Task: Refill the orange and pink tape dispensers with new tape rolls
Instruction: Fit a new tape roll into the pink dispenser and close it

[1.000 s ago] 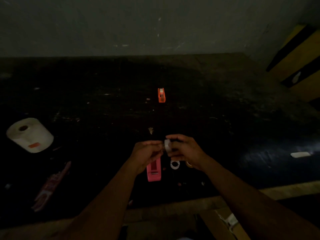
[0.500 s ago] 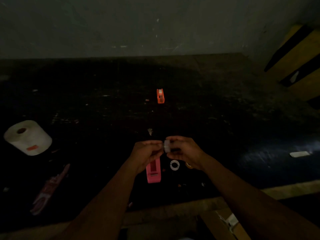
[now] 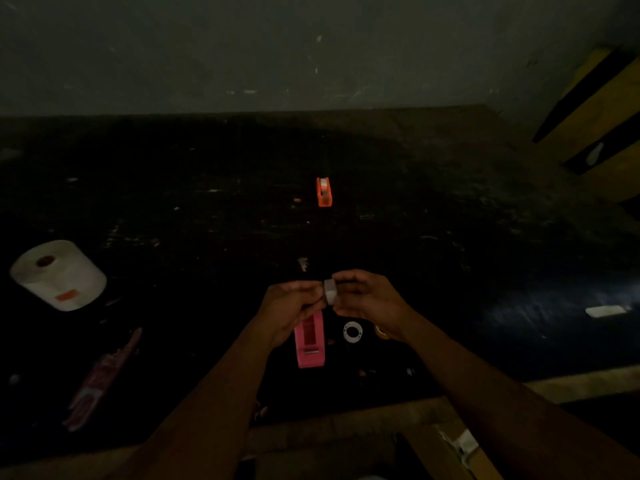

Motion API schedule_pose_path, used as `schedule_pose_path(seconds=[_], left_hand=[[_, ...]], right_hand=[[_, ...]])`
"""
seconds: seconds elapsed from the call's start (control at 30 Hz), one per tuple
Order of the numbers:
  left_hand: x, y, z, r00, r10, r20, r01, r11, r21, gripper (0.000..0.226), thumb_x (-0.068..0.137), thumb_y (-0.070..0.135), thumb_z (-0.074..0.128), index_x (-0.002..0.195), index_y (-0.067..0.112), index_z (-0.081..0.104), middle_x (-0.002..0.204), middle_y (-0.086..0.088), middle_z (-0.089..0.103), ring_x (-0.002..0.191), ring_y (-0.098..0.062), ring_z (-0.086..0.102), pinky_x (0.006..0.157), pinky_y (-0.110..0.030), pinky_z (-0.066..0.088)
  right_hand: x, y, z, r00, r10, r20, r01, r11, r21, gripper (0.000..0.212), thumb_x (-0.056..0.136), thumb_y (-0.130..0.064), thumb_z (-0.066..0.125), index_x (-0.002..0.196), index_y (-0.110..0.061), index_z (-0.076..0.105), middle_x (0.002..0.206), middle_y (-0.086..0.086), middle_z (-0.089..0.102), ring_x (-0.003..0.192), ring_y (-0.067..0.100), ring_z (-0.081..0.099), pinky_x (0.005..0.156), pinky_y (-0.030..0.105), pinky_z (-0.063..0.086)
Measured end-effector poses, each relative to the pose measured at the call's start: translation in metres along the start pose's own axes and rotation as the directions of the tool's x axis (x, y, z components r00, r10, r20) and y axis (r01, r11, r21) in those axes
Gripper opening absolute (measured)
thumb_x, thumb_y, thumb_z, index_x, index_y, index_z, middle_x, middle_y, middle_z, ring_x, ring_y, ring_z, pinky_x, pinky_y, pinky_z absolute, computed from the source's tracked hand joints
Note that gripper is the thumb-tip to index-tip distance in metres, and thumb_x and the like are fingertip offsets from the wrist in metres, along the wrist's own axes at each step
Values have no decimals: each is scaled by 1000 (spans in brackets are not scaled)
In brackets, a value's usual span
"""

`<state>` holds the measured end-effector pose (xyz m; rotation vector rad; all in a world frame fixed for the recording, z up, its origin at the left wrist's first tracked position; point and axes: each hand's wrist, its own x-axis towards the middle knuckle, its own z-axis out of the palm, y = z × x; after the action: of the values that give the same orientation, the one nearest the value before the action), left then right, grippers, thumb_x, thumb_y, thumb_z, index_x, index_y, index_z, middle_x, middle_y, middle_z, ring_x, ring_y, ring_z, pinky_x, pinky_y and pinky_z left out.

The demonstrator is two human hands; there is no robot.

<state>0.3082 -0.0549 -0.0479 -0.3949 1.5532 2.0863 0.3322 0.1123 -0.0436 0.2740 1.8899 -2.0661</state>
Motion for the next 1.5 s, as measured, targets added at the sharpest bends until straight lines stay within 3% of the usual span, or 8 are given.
schedule_pose_path(seconds=[0.27,0.47,0.67,0.8,0.93,1.0,1.1,1.5], left_hand=[[4,-2,-5,999,26,-31,-24,997,73,29,85,-12,60,114,-6,63,89,-11,69,78,-18,67,66,-18,58],[5,-5,-10,996,66,-63,-61,994,90,19,87,-7,61,103,1,68,86,-8,70,78,-16,67,67,-17,57],[4,-12,-19,993,87,-79,-78,990,118,22,86,-6,63,107,0,69,98,-14,72,91,-22,68,83,-28,56],[2,-21,-22,980,139,-145,-114,979,166,23,85,-7,64,107,-2,69,93,-14,72,86,-24,68,79,-29,58],[-1,-32,-23,965,169,-202,-123,967,222,27,81,-7,69,108,-4,69,100,-21,72,90,-29,67,89,-42,56],[-2,-38,-25,960,169,-222,-115,964,238,29,80,-6,70,109,-5,70,102,-22,72,89,-29,68,89,-42,56],[-5,-45,-28,957,171,-236,-104,957,272,28,79,-4,72,107,-2,71,103,-22,72,93,-31,69,90,-45,56],[-16,-47,-27,942,185,-278,-85,938,336,30,65,9,84,94,13,79,90,-6,78,85,-20,74,80,-33,60]], right_hand=[[3,-2,1,999,-26,29,29,992,-122,39,77,1,73,102,-26,62,104,6,69,94,19,67,83,37,56],[5,4,7,994,-104,-37,99,990,-104,29,74,3,74,99,-7,64,93,5,71,82,8,69,69,16,55],[5,12,13,988,-150,-24,144,976,-166,33,76,2,74,107,6,65,108,18,70,93,19,68,77,15,56],[3,20,19,984,-176,-20,168,963,-209,30,79,1,71,109,4,67,109,14,70,97,18,67,79,13,54],[2,30,25,993,-114,-21,108,976,-188,16,83,-8,70,93,-18,76,95,4,74,89,13,70,81,28,56],[5,40,24,996,-84,-39,75,980,-185,26,85,-7,66,82,-30,77,97,8,75,96,24,70,91,43,55],[5,50,27,995,-48,-91,34,988,-153,28,85,-2,63,79,-25,77,100,19,73,99,35,68,94,54,51],[13,52,43,955,49,-293,-123,963,-240,7,68,-17,77,63,-17,73,77,16,74,76,34,72,73,51,60]])
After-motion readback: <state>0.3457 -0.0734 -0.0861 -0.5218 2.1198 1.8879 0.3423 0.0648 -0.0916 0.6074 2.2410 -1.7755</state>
